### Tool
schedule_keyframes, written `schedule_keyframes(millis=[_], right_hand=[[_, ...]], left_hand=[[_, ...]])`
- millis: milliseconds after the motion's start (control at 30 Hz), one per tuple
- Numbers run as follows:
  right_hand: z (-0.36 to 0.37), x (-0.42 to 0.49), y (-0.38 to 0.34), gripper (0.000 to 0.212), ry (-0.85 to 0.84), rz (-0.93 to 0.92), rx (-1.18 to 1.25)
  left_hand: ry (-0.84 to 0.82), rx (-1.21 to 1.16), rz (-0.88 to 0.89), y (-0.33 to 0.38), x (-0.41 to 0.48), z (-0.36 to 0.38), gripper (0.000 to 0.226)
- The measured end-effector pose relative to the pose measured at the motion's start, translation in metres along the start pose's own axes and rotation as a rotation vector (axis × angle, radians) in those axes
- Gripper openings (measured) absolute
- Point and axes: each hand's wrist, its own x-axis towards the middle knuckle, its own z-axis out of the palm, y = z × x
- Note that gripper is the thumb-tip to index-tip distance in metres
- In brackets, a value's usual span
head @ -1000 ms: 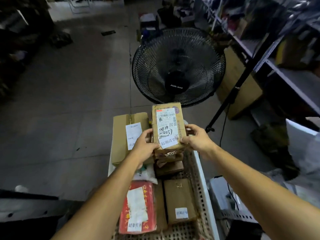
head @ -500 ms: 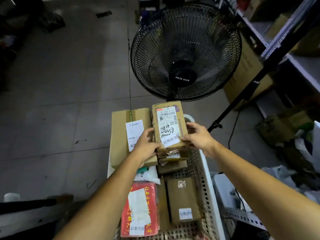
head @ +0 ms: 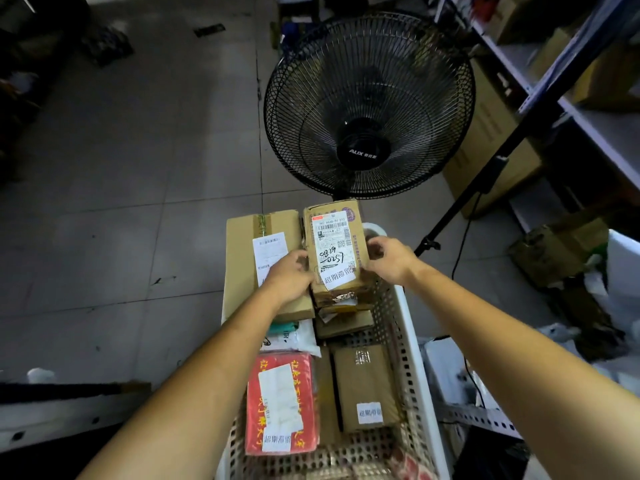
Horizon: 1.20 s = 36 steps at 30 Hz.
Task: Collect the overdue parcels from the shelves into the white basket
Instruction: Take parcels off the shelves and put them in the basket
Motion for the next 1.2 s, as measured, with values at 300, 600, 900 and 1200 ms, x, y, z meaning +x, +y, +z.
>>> schedule_keyframes(millis=[300,600,900,1200], right_hand=[[-0.038,-0.064,-0.06,0.051,0.002,-0.111,-0.446],[0.001,-0.134,-0.11,0.048,-0.064,-0.329,-0.632],[0.11,-0.227,-0.144,0.053,-0.285,-0.709,-0.775],[0.247,-0.39,-0.132,0.037,-0.613,-1.021,-0.959]], left_hand=[[0.114,0.462,0.173,0.034,-0.061,-0.062,0.046],[0.271,0.563,0.045,-0.002,-0.182,-0.107,0.047],[0.493,0.359,-0.323,-0.117,-0.372,-0.08,0.045],[0.703,0.071,-0.603,-0.234,-0.592,0.025,0.045]])
